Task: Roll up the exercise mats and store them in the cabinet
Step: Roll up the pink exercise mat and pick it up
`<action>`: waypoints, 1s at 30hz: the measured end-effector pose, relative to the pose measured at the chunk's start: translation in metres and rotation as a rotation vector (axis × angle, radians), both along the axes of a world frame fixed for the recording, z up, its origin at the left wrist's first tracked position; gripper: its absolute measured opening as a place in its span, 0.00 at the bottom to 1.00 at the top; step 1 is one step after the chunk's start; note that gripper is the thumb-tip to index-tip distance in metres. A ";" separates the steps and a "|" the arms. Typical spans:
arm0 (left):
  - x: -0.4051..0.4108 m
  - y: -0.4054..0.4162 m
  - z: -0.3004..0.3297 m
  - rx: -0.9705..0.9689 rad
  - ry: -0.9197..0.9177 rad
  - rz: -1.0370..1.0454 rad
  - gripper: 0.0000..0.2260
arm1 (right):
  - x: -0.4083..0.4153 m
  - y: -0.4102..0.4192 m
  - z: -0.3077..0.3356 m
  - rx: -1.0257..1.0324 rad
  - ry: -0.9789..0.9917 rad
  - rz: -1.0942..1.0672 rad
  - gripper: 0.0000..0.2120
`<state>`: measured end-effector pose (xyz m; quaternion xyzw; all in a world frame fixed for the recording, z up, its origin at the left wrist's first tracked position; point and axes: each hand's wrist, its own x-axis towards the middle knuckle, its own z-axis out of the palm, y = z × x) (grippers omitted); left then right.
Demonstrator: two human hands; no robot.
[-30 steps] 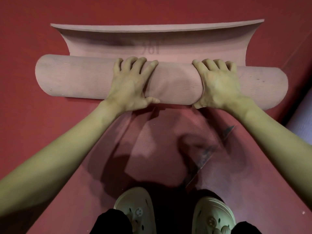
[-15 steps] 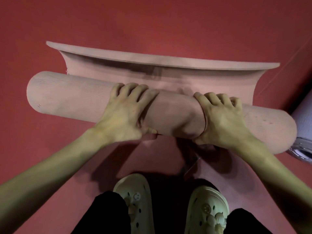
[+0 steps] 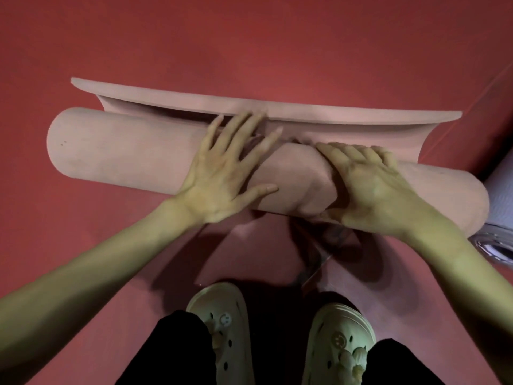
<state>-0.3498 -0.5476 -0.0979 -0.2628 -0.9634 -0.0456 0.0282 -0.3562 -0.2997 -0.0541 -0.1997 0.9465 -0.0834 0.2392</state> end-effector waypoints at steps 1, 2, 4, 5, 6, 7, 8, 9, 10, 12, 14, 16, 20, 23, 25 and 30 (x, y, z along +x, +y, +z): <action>-0.006 0.001 0.001 0.010 0.009 0.003 0.33 | 0.005 -0.003 -0.001 -0.014 0.020 0.000 0.50; -0.013 0.002 0.002 0.010 0.014 0.004 0.33 | 0.010 -0.007 -0.003 -0.035 0.046 -0.010 0.45; -0.026 0.004 0.003 -0.005 0.031 0.010 0.32 | 0.017 -0.015 -0.008 -0.048 0.116 -0.040 0.44; -0.031 0.005 0.004 -0.012 0.038 0.016 0.32 | 0.018 -0.017 -0.011 -0.033 0.148 -0.037 0.46; -0.036 0.005 0.004 -0.019 0.038 0.022 0.32 | 0.016 -0.018 -0.016 -0.007 0.178 -0.027 0.48; -0.040 0.007 0.004 -0.026 0.036 0.028 0.32 | 0.014 -0.019 -0.022 0.023 0.207 -0.023 0.52; -0.043 0.008 0.004 -0.032 0.031 0.036 0.32 | 0.012 -0.020 -0.028 0.056 0.238 -0.024 0.56; -0.045 0.009 0.004 -0.035 0.024 0.048 0.32 | 0.010 -0.021 -0.034 0.085 0.272 -0.031 0.60; -0.046 0.010 0.004 -0.032 0.011 0.063 0.32 | 0.008 -0.022 -0.039 0.101 0.315 -0.044 0.61; -0.042 0.013 0.003 -0.024 -0.014 0.090 0.30 | 0.005 -0.023 -0.045 0.104 0.389 -0.061 0.57; -0.033 0.016 0.001 -0.046 -0.016 0.084 0.28 | 0.001 -0.021 -0.046 0.071 0.430 -0.056 0.52; -0.025 0.016 0.000 -0.067 -0.019 0.073 0.27 | -0.004 -0.019 -0.042 0.055 0.435 -0.056 0.51; -0.011 0.014 0.002 -0.077 -0.042 0.052 0.27 | -0.001 -0.018 -0.035 0.056 0.343 -0.064 0.57; 0.003 0.015 0.006 -0.073 -0.043 0.018 0.27 | 0.015 -0.015 -0.031 0.048 0.301 -0.073 0.55; 0.014 0.017 0.007 -0.091 -0.054 -0.001 0.27 | 0.026 -0.011 -0.031 0.052 0.282 -0.069 0.54; 0.018 0.021 0.004 -0.132 -0.055 0.020 0.26 | 0.033 -0.008 -0.033 0.050 0.266 -0.063 0.53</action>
